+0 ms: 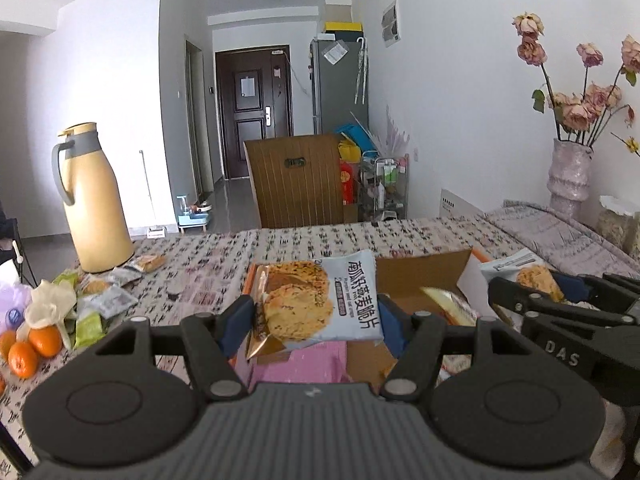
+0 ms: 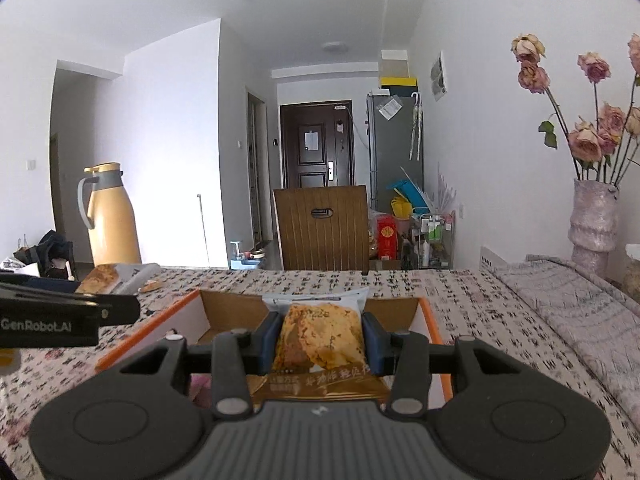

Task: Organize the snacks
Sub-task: 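Carry both packets over the box and open both grippers to drop them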

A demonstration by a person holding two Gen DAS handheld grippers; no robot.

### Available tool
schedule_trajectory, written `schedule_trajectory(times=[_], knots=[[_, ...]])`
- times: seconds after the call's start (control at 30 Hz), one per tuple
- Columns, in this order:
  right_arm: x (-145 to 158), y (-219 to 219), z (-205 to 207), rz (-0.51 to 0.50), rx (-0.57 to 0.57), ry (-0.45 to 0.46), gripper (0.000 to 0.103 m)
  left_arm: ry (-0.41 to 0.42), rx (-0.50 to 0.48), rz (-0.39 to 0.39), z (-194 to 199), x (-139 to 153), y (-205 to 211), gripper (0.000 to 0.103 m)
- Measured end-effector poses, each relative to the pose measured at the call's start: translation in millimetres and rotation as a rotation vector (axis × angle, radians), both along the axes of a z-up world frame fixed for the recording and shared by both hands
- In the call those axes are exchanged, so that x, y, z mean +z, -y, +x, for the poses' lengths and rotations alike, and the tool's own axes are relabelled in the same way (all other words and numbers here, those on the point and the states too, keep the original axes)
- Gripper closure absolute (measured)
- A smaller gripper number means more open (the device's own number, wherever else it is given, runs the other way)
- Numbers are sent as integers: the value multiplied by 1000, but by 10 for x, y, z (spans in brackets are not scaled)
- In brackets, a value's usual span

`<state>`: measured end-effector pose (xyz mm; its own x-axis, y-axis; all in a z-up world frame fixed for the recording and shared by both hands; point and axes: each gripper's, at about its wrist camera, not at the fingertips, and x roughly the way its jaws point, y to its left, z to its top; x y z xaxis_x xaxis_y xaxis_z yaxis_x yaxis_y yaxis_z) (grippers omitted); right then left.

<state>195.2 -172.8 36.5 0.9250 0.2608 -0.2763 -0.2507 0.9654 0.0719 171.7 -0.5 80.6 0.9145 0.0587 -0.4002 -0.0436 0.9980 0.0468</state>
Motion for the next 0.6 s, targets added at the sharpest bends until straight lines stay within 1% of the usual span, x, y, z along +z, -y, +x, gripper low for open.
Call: schedule_trajectory(times=[0.17,0.27,0.4,0.47,0.53,0.6], knots=[[-13,-52,273,4,-9,-18,61,-7,21,-18,253,-7,-11,36],[-67,-47,407,25,-15,-34,61,-14,33,-32,388,-55,-31,36],[-191,-26,514,35,-4,-71,61,-21,27,-32,512,-217,-66,36],[-249,-29,553,29,8,-101,61,-38,20,-30,563,-306,-87,36],[-282,-39,558,19,14,-112,61,-63,14,-32,620,-377,-99,36],[-301,-51,544,12,22,-116,61,-72,15,-30,640,-427,-99,36]])
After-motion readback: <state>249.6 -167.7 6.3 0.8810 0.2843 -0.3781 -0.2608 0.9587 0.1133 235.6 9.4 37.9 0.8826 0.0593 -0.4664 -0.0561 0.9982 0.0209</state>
